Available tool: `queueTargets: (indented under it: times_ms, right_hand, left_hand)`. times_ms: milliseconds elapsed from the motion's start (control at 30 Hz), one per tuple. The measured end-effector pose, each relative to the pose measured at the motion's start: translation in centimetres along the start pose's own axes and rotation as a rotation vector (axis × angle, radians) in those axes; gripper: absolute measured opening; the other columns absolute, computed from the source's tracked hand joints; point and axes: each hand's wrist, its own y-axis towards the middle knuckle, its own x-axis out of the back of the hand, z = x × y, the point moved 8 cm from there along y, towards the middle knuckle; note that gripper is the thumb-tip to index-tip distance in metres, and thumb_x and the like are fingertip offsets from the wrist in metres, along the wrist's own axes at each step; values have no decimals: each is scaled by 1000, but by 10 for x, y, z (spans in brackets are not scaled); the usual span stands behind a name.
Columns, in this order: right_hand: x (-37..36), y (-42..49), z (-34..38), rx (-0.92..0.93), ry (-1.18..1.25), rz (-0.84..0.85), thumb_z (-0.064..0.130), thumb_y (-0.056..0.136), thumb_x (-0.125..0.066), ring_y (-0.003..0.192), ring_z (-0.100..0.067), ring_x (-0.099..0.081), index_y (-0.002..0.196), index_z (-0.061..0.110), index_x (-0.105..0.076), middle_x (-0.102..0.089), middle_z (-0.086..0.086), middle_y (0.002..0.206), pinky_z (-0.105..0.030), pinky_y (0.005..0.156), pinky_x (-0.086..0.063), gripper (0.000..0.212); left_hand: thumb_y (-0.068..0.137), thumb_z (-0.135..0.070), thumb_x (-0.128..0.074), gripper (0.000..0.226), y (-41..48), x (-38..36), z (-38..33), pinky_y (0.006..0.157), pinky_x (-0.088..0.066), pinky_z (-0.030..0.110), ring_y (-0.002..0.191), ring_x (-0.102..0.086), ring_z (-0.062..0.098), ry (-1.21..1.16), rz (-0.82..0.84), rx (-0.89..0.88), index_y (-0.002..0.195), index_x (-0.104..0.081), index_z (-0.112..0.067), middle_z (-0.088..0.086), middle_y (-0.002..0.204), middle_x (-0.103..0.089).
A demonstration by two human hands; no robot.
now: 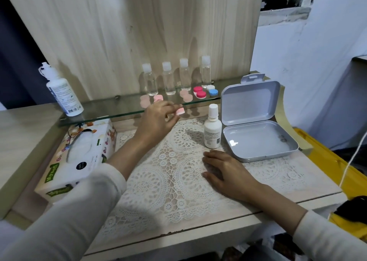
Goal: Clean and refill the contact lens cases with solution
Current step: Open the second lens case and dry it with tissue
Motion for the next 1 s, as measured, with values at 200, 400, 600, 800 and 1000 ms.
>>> queueTargets:
  times_ms: [200,400,600,800,1000]
  right_hand:
    - [7,0,7,-15,3,3,30,83,-64,116,-20,-54,117,8,-63,-58,-4,127,-27,99,-39,40]
    - [7,5,29,-10,98,4,31,82,-68,117,-16,-54,122,13,-60,-58,-1,128,-20,99,-35,44]
    - [-11,11,57,26,139,80,28,76,-74,108,-17,-56,113,17,-67,-66,0,115,-27,91,-43,40]
    - [-17,11,58,23,113,74,29,75,-74,98,-19,-53,105,20,-71,-69,2,104,-29,83,-42,31]
    - [-11,4,60,-3,168,71,25,71,-77,86,-14,-53,97,15,-72,-68,-2,89,-27,76,-43,28]
  left_hand:
    - [72,2,-72,27,-75,15,-13,73,-46,4,77,-59,4,-189,11,42,98,-70,-2,4,88,-69]
    - [69,-1,-76,24,-138,7,-9,79,-50,11,92,-63,3,-354,137,146,92,-73,-6,2,96,-69]
    - [72,-6,-75,27,-157,6,-5,80,-48,9,95,-59,5,-335,244,187,99,-72,-9,-2,101,-64]
    - [74,-13,-76,26,-160,9,-8,82,-45,18,95,-60,12,-222,294,187,100,-73,-13,0,102,-69]
    - [73,-10,-75,30,-157,6,-12,83,-49,29,92,-61,18,-209,274,253,102,-71,-10,5,99,-70]
